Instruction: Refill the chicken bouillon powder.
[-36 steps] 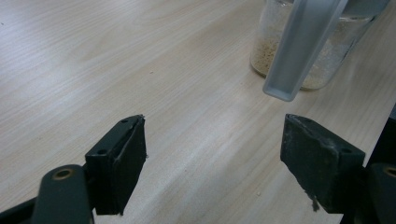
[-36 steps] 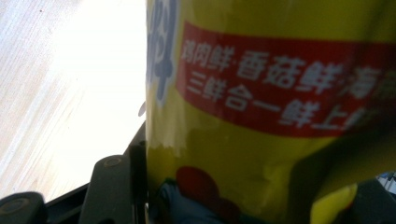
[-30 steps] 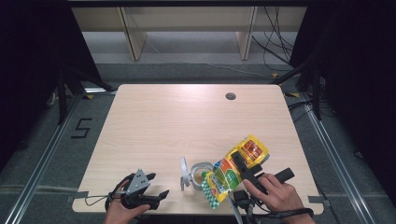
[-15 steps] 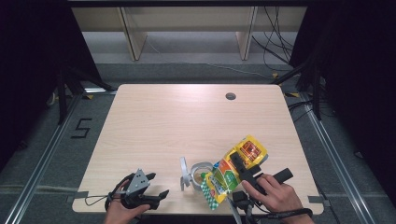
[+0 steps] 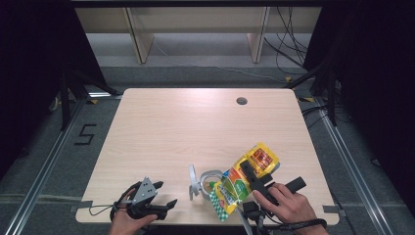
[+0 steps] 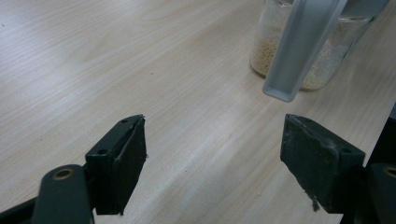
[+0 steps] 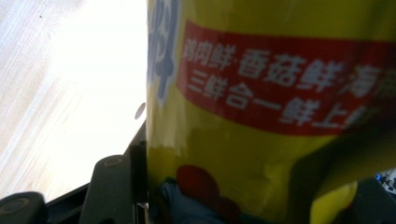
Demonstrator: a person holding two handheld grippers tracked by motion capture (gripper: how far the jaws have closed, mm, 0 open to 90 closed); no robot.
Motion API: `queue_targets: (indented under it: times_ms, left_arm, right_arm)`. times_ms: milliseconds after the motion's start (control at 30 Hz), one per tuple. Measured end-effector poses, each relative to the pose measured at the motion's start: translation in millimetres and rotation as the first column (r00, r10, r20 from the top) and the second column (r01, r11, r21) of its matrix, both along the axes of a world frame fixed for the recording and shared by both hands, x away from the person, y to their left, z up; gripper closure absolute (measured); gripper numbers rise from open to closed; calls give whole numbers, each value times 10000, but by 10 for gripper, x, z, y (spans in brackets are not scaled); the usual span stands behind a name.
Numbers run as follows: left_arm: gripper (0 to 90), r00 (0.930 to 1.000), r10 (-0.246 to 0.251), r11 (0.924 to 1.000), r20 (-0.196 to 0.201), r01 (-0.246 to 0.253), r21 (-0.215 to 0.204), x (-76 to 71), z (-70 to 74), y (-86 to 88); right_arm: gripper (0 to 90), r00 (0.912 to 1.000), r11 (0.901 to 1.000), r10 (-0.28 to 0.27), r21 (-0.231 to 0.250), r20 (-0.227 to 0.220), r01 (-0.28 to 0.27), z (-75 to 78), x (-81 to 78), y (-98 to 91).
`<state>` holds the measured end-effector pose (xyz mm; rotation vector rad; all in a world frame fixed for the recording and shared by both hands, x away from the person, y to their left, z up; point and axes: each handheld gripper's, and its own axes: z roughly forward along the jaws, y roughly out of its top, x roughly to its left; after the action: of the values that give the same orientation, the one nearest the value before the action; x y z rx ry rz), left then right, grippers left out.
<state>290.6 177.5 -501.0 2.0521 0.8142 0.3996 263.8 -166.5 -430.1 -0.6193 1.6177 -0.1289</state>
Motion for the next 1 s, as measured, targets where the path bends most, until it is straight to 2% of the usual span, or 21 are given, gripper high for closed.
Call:
queue_targets:
  times_ms: [33,133,167,200,233,400,433,500,533,567,600,633,767,900,933,1000]
  left_arm:
    - [224,10000,7,10000,-19,-7,-82,-5,0,-1]
    - [224,9999,-59,10000,95,58,79,7,2,8]
    - [224,9999,-77,10000,139,77,-20,7,-1,1]
    - [224,10000,-36,9998,18,36,210,4,1,10]
    - [224,10000,-84,9997,41,83,219,6,2,11]
    - [224,10000,3,10000,18,-3,2,-2,2,5]
    - [224,10000,-11,10000,-32,10,-91,-3,3,2]
    - [224,9998,-124,9998,178,121,133,10,9,15]
    - [224,10000,-33,10000,-4,33,-31,-1,5,7]
    - [224,9999,85,9999,58,-84,-137,-6,-4,-3]
    - [224,10000,-10,10000,16,10,-92,-11,8,4]
    - [224,10000,23,9999,26,-23,-171,-12,6,-2]
    - [224,10000,54,10000,76,-53,-77,-12,6,1]
    - [224,9999,57,9999,93,-56,-103,-8,0,-2]
    - [225,9999,-46,9999,95,45,102,-9,11,12]
    - [224,10000,-33,10000,2,33,-52,-6,9,5]
  right_arm:
    - [441,10000,10000,-20,-34,5,20,8,2,1]
    - [441,10000,10000,-48,-39,75,49,21,1,-11]
    - [441,9999,10000,-78,-27,76,79,19,1,-16]
    - [441,9999,9999,-95,-36,69,96,17,0,-17]
    - [441,10000,9999,-84,-97,39,85,14,-1,-17]
    - [441,10000,10000,-44,-87,34,44,13,0,-14]
    - [441,10000,9997,64,-251,70,-62,26,1,-12]
    - [441,10000,9999,25,-153,50,-24,19,-3,-13]
    - [441,10000,10000,-21,-94,44,22,14,-6,-14]
    - [441,10000,9999,-7,-101,69,8,14,-8,-15]
    - [442,9999,9996,77,-259,99,-74,24,-5,-17]
    - [442,9999,9997,76,-213,129,-74,31,-5,-23]
    - [442,9999,9993,46,-364,149,-41,49,-3,-30]
    - [442,9998,9996,69,-289,162,-64,51,-3,-35]
    - [442,9998,9995,64,-321,188,-58,52,-3,-33]
    - [442,9998,9995,79,-300,194,-73,53,-2,-37]
